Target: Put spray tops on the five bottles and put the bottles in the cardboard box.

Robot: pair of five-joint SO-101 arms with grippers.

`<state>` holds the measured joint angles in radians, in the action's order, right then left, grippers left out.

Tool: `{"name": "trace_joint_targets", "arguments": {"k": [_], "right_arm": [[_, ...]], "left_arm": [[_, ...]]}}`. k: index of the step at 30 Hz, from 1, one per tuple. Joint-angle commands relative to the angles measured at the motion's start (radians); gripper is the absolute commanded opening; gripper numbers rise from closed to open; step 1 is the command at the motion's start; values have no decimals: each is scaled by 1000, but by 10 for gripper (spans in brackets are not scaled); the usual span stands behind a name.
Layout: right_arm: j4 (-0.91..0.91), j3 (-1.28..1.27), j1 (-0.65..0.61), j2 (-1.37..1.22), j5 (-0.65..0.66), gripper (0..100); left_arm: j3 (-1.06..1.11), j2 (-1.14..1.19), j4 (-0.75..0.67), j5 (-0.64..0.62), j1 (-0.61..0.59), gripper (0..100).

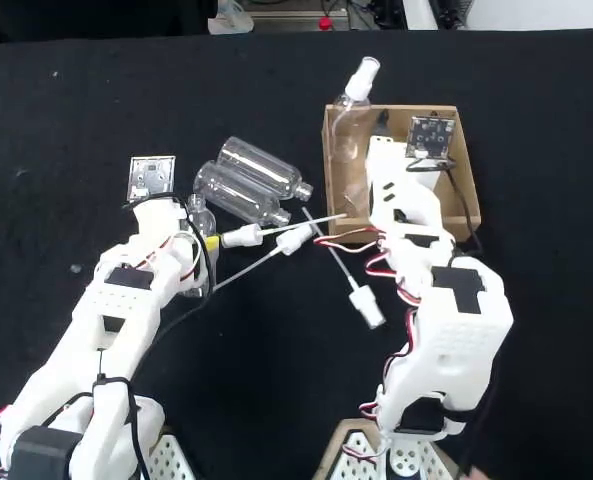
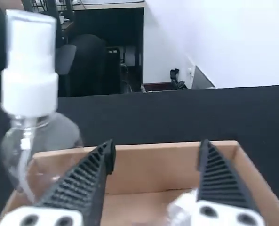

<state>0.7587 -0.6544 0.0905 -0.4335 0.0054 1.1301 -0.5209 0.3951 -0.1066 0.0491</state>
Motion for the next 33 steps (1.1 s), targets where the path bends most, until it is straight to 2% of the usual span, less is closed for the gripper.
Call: {"name": "trace_joint_targets", "arguments": {"k": [1, 4, 6, 9, 12, 15, 22, 33], "right_arm": [[25, -53, 41, 108, -8, 142], [-20, -165, 54, 255, -8, 59], [-181, -199, 54, 371, -3, 39], [-595, -142, 81, 541, -3, 89], [-1005, 16, 114, 641, -12, 190], [-1232, 177, 123, 621, -120, 269], [-1445, 420, 101, 363, -400, 253], [-1631, 788, 31, 36, -549, 255]], "left_arm": [[-5, -11, -9, -3, -15, 216], [-5, -14, -9, -2, -15, 216], [-5, -14, -9, -2, -15, 216], [-5, -15, -9, 0, -15, 216], [-5, -14, -9, 0, -15, 216], [-5, -11, -9, 0, -15, 216], [-4, -11, -8, 0, -15, 216], [-4, -15, -8, 2, -15, 216]]}}
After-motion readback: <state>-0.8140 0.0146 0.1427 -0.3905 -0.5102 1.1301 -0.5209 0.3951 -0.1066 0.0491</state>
